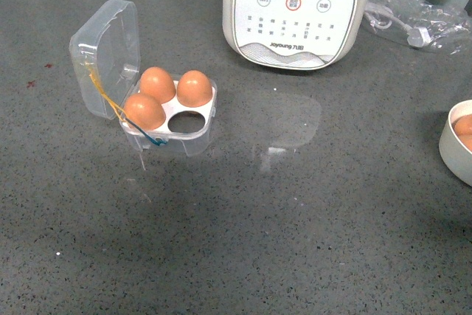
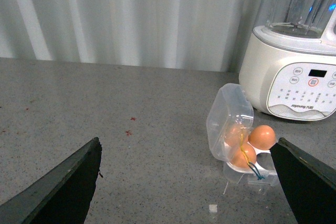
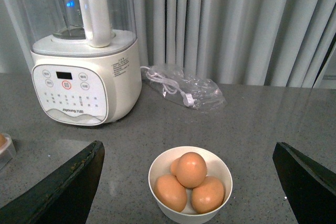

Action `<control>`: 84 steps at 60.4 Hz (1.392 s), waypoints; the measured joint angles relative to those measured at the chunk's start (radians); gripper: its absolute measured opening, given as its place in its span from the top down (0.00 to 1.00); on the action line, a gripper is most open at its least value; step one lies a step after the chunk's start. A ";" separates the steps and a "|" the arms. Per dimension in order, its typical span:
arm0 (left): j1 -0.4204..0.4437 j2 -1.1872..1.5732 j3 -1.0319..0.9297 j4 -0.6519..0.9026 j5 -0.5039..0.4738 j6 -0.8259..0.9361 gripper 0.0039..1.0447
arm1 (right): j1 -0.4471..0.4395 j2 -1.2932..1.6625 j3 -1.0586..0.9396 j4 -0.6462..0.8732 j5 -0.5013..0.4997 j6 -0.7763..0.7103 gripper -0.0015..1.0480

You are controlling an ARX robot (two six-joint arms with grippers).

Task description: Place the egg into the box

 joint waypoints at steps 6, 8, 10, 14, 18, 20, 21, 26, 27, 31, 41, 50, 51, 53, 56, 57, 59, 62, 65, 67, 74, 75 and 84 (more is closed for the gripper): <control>0.000 0.000 0.000 0.000 0.000 0.000 0.06 | 0.000 0.000 0.000 0.000 0.000 0.000 0.07; 0.000 0.000 0.000 0.000 0.000 0.000 0.06 | 0.000 0.000 0.000 0.000 0.000 0.000 0.07; 0.000 0.000 0.000 0.000 0.000 0.000 0.06 | 0.000 0.000 0.000 0.000 0.000 0.000 0.07; 0.000 0.000 0.000 0.000 0.000 0.000 0.06 | 0.000 0.000 0.000 0.000 0.000 0.000 0.07; 0.000 0.000 0.000 0.000 0.000 0.000 0.06 | 0.000 0.000 0.000 0.000 0.000 0.000 0.07; 0.000 0.000 0.000 0.000 0.000 0.000 0.06 | 0.000 0.000 0.000 0.000 0.000 0.000 0.07; 0.000 0.000 0.000 0.000 0.000 0.000 0.06 | 0.000 0.000 0.000 0.000 0.000 0.000 0.07; 0.000 0.000 0.000 0.000 0.000 0.000 0.06 | 0.000 0.000 0.000 0.000 0.000 0.000 0.07; 0.000 0.000 0.000 0.000 0.000 0.000 0.06 | 0.000 0.000 0.000 0.000 0.000 0.000 0.07; 0.000 0.000 0.000 0.000 0.000 0.000 0.06 | 0.000 0.000 0.000 0.000 0.000 0.000 0.07; 0.000 0.000 0.000 0.000 0.000 0.000 0.06 | 0.000 0.000 0.000 0.000 0.000 0.000 0.07; 0.000 0.000 0.000 0.000 0.000 0.000 0.06 | 0.000 0.000 0.000 0.000 0.000 0.000 0.07; 0.000 0.000 0.000 0.000 0.000 0.000 0.06 | 0.000 0.000 0.000 0.000 0.000 0.000 0.07; 0.000 0.000 0.000 0.000 0.000 0.000 0.06 | 0.000 0.000 0.000 0.000 0.000 0.000 0.07; 0.000 0.000 0.000 0.000 0.000 0.000 0.06 | 0.000 0.000 0.000 0.000 0.000 0.000 0.07; 0.000 0.000 0.000 0.000 0.000 0.000 0.06 | 0.000 0.000 0.000 0.000 0.000 0.000 0.07; 0.000 0.000 0.000 0.000 0.000 0.000 0.06 | 0.000 0.000 0.000 0.000 0.000 0.000 0.07; 0.000 0.000 0.000 0.000 0.000 0.000 0.06 | 0.000 0.000 0.000 0.000 0.000 0.000 0.07; 0.000 0.000 0.000 0.000 0.000 0.000 0.06 | 0.000 0.000 0.000 0.000 0.000 0.000 0.07; 0.000 0.000 0.000 0.000 0.000 0.000 0.06 | 0.000 0.000 0.000 0.000 0.000 0.000 0.07; 0.000 0.000 0.000 0.000 0.000 0.000 0.06 | 0.000 0.000 0.000 0.000 0.000 0.000 0.07; 0.000 0.000 0.000 0.000 0.000 0.000 0.06 | 0.000 0.000 0.000 0.000 0.000 0.000 0.07; 0.000 0.000 0.000 0.000 0.000 0.000 0.06 | 0.000 0.000 0.000 0.000 0.000 0.000 0.07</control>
